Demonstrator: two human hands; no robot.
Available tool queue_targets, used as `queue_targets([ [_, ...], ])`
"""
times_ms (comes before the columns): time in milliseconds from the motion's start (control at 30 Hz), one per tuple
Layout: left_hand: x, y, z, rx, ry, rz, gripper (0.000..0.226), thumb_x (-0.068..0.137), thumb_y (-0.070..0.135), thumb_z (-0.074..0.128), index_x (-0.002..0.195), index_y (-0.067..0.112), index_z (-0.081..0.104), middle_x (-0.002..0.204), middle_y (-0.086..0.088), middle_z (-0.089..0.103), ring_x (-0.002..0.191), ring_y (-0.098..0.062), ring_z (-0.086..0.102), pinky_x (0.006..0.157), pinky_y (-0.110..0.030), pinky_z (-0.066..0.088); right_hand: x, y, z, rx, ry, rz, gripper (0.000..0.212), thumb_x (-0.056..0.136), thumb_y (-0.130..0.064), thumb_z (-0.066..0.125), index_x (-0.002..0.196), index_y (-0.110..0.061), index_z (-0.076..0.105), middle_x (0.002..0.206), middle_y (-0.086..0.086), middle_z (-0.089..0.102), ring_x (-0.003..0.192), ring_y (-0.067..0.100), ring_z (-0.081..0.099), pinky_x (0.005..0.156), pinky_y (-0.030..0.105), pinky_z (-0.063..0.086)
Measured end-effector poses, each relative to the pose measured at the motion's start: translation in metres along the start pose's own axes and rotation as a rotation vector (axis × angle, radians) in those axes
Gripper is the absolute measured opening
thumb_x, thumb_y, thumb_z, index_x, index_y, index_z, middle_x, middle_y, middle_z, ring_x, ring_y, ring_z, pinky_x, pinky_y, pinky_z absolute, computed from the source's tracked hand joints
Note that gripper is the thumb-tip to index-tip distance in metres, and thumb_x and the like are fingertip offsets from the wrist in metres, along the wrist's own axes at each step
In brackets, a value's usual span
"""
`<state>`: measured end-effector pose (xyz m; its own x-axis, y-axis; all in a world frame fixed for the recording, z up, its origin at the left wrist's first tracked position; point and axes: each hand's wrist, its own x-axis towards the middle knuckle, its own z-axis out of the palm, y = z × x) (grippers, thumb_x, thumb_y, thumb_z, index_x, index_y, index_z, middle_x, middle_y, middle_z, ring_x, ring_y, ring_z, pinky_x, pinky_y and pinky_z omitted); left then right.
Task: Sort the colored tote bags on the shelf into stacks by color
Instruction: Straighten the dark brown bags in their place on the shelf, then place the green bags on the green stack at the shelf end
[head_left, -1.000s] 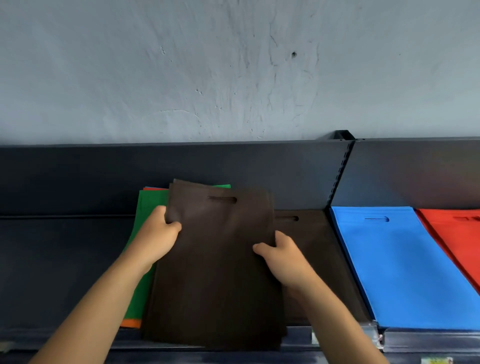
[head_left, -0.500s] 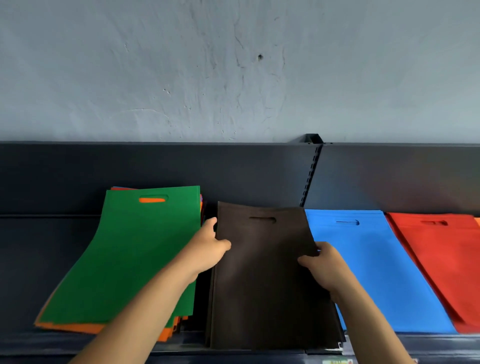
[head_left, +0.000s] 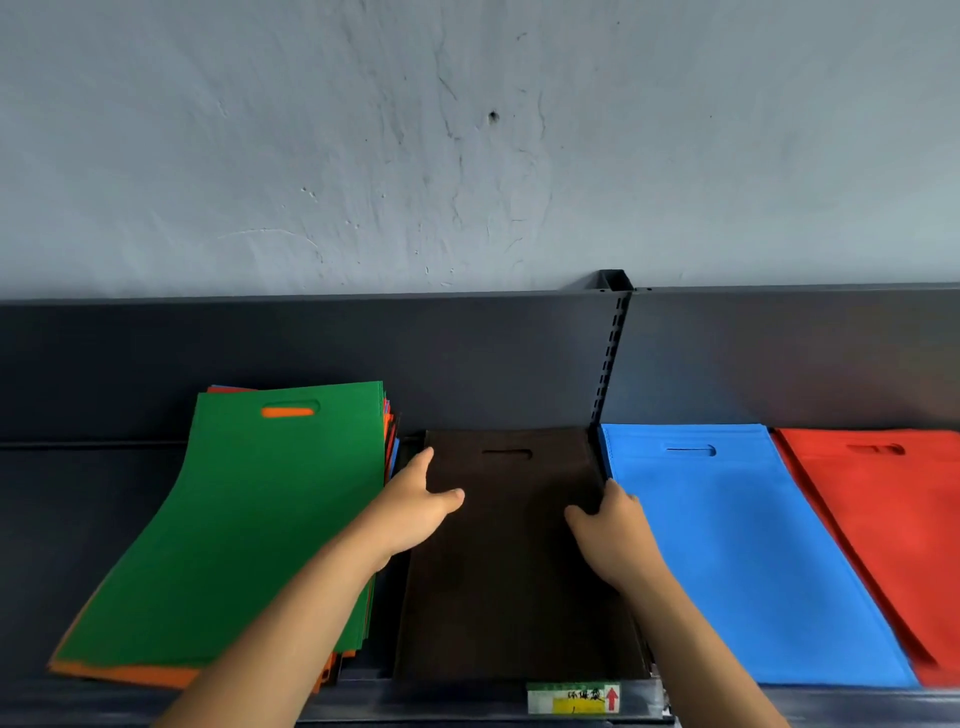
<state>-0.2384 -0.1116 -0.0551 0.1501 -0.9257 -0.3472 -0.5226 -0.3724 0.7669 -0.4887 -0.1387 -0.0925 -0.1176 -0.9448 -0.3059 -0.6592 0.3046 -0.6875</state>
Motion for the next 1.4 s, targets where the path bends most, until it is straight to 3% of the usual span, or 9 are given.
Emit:
queue_targets([
  [100,-0.005,-0.001,-0.002,-0.051,0.067,0.161,0.069,0.102,0.02,0.059,0.162,0.034,0.028,0.167,0.0,0.033,0.154,-0.01,0.026,0.126,-0.038,0.026,-0.008,-0.006,0.001,-0.065,0.065,-0.034,0.028,0.096,-0.03,0.067,0.103,-0.01,0.048,0.116,0.014,0.051,0.101,0.034,0.055,0.085,0.043,0.05],
  [267,-0.023,-0.009,-0.043,-0.066,0.159,0.283,0.047,0.104,0.002,0.049,0.143,0.028,0.056,0.151,0.001,0.054,0.144,-0.005,0.045,0.12,-0.027,0.034,-0.032,-0.038,0.011,-0.014,0.075,-0.219,0.063,0.099,-0.031,0.068,0.154,-0.013,0.045,0.15,0.011,0.046,0.138,0.029,0.047,0.109,0.038,0.043],
  [367,-0.037,-0.031,-0.083,0.135,0.277,0.287,0.037,0.103,0.01,0.054,0.131,0.032,0.061,0.143,0.01,0.057,0.134,-0.004,0.051,0.119,-0.031,0.037,-0.045,-0.066,0.032,0.069,-0.054,-0.285,0.055,0.101,-0.035,0.068,0.15,-0.018,0.05,0.138,-0.003,0.055,0.118,0.008,0.054,0.095,0.025,0.043],
  [467,-0.057,-0.062,-0.126,0.443,0.389,0.193,0.044,0.105,0.018,0.054,0.149,0.02,0.052,0.155,0.008,0.043,0.12,-0.005,0.054,0.11,-0.024,0.038,-0.057,-0.089,0.071,0.15,-0.177,-0.289,0.051,0.1,-0.037,0.069,0.144,-0.017,0.056,0.119,-0.008,0.064,0.104,0.008,0.063,0.084,0.024,0.047],
  [600,-0.075,-0.111,-0.169,0.647,0.417,0.033,0.056,0.106,0.028,0.05,0.157,0.008,0.039,0.165,-0.008,0.03,0.147,-0.024,0.041,0.118,-0.036,0.039,-0.069,-0.113,0.121,0.159,-0.238,-0.289,0.057,0.098,-0.046,0.07,0.143,-0.014,0.055,0.117,-0.004,0.066,0.101,0.011,0.065,0.079,0.026,0.048],
  [733,-0.081,-0.154,-0.19,0.711,0.254,-0.093,0.068,0.109,0.046,0.036,0.161,0.004,0.026,0.173,-0.011,0.004,0.159,-0.029,0.014,0.127,-0.044,0.025,-0.072,-0.124,0.153,0.253,-0.241,-0.165,0.064,0.094,-0.055,0.072,0.139,-0.012,0.058,0.128,0.002,0.068,0.114,0.018,0.065,0.09,0.029,0.049],
  [867,-0.079,-0.168,-0.189,0.715,0.09,0.024,0.076,0.107,0.059,0.029,0.165,0.012,0.018,0.174,-0.002,-0.003,0.16,-0.021,-0.005,0.13,-0.046,0.007,-0.071,-0.123,0.163,0.419,-0.242,-0.08,0.034,0.094,-0.04,0.079,0.112,-0.011,0.074,0.108,0.001,0.082,0.093,0.017,0.08,0.081,0.036,0.064],
  [1000,-0.074,-0.175,-0.194,0.64,0.1,0.144,0.072,0.106,0.06,0.031,0.165,0.02,0.019,0.174,0.005,-0.001,0.159,-0.014,-0.009,0.129,-0.044,0.003,-0.076,-0.127,0.156,0.443,-0.134,-0.071,0.011,0.096,-0.02,0.078,0.104,-0.012,0.079,0.096,0.001,0.084,0.082,0.018,0.081,0.074,0.034,0.062],
  [1400,-0.065,-0.18,-0.208,0.672,0.043,0.226,0.069,0.106,0.058,0.031,0.164,0.022,0.022,0.173,0.003,0.004,0.16,-0.018,-0.006,0.128,-0.043,0.002,-0.101,-0.127,0.156,0.581,-0.204,0.054,0.016,0.097,-0.012,0.075,0.109,-0.001,0.076,0.098,0.015,0.083,0.09,0.035,0.081,0.093,0.055,0.063],
])
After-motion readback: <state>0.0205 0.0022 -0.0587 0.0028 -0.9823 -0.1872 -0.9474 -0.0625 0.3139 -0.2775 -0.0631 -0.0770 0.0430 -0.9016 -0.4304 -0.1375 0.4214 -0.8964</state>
